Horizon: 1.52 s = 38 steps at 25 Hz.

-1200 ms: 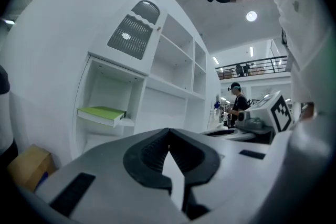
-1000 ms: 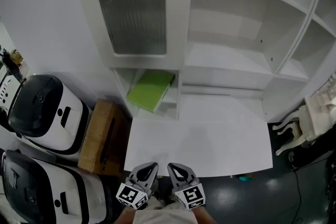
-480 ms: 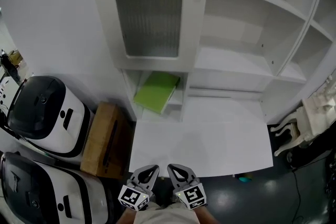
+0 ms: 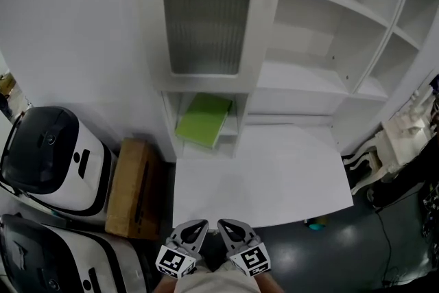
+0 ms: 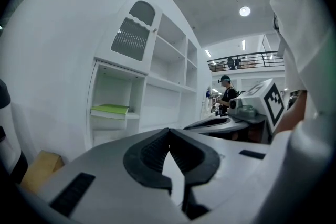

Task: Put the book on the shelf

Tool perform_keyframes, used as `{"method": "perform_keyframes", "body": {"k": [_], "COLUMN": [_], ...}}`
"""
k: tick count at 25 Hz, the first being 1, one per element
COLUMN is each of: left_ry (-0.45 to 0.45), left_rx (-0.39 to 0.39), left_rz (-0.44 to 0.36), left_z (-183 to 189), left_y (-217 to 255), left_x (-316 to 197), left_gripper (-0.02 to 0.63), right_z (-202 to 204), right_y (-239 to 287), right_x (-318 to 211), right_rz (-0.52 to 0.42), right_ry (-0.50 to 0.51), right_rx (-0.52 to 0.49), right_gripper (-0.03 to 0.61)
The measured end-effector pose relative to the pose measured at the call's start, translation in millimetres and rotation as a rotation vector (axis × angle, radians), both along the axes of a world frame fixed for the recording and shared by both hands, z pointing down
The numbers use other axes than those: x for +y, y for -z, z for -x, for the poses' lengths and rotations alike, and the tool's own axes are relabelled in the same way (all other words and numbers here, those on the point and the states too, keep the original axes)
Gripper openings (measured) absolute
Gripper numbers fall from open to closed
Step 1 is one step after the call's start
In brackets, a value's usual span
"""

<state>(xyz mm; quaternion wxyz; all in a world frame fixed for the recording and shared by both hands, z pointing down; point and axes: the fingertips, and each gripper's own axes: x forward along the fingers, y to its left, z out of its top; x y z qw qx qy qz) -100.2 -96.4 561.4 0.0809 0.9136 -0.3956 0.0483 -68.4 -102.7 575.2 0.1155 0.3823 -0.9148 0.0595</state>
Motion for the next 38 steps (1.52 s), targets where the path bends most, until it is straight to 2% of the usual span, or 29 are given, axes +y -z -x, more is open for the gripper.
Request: {"method": "perform_keyframes", "body": {"k": [7,10,13,20,25,38], "left_ry": [-0.045,-0.049,-0.032,-0.01,0.015,0.031], "left_rx": [-0.007,-0.023,-0.008,-0.011,0.01,-0.017], "left_rz": [0.0,-0.009,0.004,0.002,0.02,0.028], "left_z": [19,25,27,9,-2,-26], "left_y": [-8,-10,-9,-5,-7,-10], "left_x": [16,20,21,22,27,30], "left_gripper": [0.009,0.009,0.009,0.009,0.009,0.009], "right_z": [16,24,25,17,4,-20], "right_y": [-15,-11,-3,10,4,1], "right_x": [23,29,30,32,39,40], "right_rz": [0.03,0.016,0.0,-0.022,-0.001,0.005], "right_ry": [-0.048,-0.034,-0.013,0.024,0.021,0.031], "right_rx": [0.005,0.01,0.016,-0.008,-0.014,0.006], "right_gripper": [0.013,0.013,0.012,0.012,0.012,0.012]}}
